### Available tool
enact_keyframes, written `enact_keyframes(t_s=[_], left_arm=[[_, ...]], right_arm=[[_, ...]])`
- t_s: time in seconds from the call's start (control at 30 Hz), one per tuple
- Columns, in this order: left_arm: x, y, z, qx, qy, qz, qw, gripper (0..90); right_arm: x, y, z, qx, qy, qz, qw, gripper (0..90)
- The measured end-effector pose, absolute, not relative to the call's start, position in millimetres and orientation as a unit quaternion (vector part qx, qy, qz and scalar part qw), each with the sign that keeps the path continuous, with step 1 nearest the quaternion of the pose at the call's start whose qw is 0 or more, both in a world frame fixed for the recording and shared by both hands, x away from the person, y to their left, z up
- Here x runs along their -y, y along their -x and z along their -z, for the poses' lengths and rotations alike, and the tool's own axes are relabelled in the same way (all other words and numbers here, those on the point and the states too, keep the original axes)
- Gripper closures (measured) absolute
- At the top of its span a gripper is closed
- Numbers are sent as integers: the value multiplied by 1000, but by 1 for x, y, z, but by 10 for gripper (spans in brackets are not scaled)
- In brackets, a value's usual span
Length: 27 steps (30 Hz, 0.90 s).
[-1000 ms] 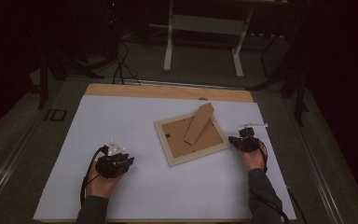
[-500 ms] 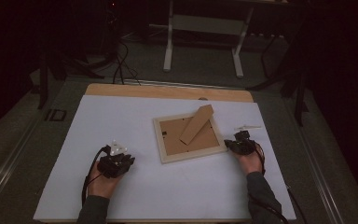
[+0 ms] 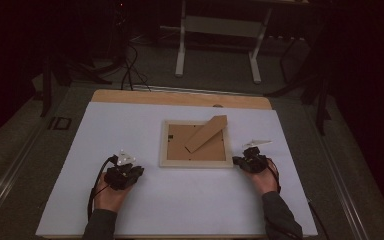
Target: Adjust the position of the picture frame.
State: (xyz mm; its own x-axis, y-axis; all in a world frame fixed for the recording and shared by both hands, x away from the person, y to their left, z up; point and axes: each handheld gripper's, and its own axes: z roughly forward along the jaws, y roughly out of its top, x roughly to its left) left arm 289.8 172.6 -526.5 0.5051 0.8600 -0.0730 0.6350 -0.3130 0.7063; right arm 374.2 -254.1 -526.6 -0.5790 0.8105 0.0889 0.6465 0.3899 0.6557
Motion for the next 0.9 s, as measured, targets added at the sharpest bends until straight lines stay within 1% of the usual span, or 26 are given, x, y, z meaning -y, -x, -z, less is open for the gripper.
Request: enact_keyframes(t_s=[0.27, 0.4, 0.47, 0.5, 0.67, 0.7, 0.9], left_arm=[[-173, -290, 527, -470, -795, -163, 348, 803], [-174, -289, 527, -471, -794, -164, 349, 802], [-174, -289, 527, -471, -793, -164, 350, 801], [-175, -289, 526, -472, -793, -165, 349, 802], [-175, -290, 527, -471, -793, -165, 349, 803], [-174, -290, 527, -471, -793, -165, 349, 803], [-174, -289, 527, -471, -793, -165, 350, 805]], right_arm=[[222, -354, 525, -857, -388, -318, 120, 900], [206, -347, 525, -867, -366, -320, 111, 900], [198, -344, 524, -873, -352, -317, 118, 900], [193, -342, 520, -873, -346, -314, 140, 900], [188, -348, 507, -856, -352, -352, 140, 900], [180, -351, 504, -857, -345, -357, 138, 900], [160, -361, 506, -869, -332, -338, 144, 900]])
